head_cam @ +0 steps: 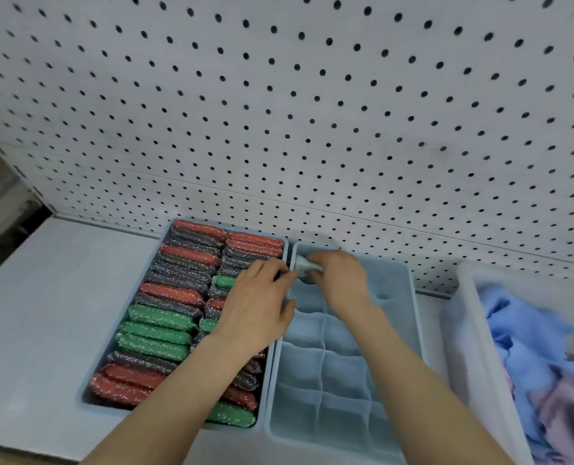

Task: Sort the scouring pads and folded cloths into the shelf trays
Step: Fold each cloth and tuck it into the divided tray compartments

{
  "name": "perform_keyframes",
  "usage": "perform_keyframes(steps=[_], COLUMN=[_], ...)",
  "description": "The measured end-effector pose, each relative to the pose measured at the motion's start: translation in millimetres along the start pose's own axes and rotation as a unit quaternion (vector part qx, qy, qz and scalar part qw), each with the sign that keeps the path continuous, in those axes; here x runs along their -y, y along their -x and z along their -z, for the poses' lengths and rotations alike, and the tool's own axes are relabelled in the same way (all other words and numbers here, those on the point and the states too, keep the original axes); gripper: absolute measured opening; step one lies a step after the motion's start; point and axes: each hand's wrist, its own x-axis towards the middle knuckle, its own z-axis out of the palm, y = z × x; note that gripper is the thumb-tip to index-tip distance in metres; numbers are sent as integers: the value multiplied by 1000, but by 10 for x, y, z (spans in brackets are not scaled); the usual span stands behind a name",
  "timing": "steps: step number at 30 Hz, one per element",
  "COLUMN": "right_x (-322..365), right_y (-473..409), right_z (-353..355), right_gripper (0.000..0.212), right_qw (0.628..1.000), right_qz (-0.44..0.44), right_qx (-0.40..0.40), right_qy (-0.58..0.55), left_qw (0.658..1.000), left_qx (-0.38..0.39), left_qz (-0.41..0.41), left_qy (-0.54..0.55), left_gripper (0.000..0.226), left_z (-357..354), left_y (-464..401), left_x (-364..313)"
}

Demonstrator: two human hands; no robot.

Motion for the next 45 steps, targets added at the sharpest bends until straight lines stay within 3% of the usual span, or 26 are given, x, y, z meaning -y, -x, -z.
perform_keyframes(steps=[7, 13, 17, 21, 23, 25, 27, 29, 31, 32, 33, 35, 38, 41, 43, 45], right_x=[42, 33, -207, -881, -1258, -1662, -1991, -2168, -2213, -2226, -2228, -2255, -2178, -2025, -1918, -1809], right_y=[-88, 33, 295, 814, 1041, 1272, 1400, 1430, 1432, 1423, 1419, 1414, 1495, 1604, 1684, 1731], right_z=[-16, 46, 449, 887, 989, 1018, 989, 908, 861, 848, 852, 910, 1263, 1735, 1974, 2134], right_gripper=[15, 25, 21, 20, 17, 18, 28, 41, 32, 17, 24, 38, 28, 24, 21, 21], right_qw=[998, 998, 997, 985, 964, 945, 944, 950, 948, 947, 945, 943, 914, 852, 853, 864], right_qz=[41, 17, 38, 18, -36, -131, -231, -292, -306, -303, -300, -255, -161, -59, -9, 20], right_qx=[17, 68, -19, -147, -237, -274, -212, -73, 43, 66, 53, -50, -137, -97, -76, -111], right_qy=[50, -11, -63, -89, -117, -125, -105, -87, -80, -89, -118, -208, -347, -512, -517, -490], left_qw=[1000, 999, 997, 997, 997, 998, 998, 998, 998, 998, 998, 997, 989, 959, 931, 904], left_qx=[-4, 7, 8, -10, -4, 10, 14, 17, 32, 41, 50, 59, 41, 26, 38, 61], left_qz=[7, 27, 43, 49, 58, 56, 53, 51, 40, 29, 17, -10, -57, -73, -72, -72], left_qy=[0, -27, -58, -58, -48, -27, 3, 24, 31, 35, 37, 45, 128, 271, 355, 417], left_gripper=[48, 50, 41, 38, 39, 41, 41, 42, 44, 45, 46, 51, 63, 80, 85, 76], left_z=[-35, 30, 50, 0, -31, -79, -125, -157, -171, -165, -151, -95, 29, 240, 433, 622], left_y=[-20, -27, -46, -74, -115, -161, -202, -234, -275, -302, -342, -424, -538, -638, -694, -731], left_x=[7, -111, -237, -476, -593, -784, -993, -1196, -1372, -1454, -1533, -1681, -1929, -2209, -2354, -2433])
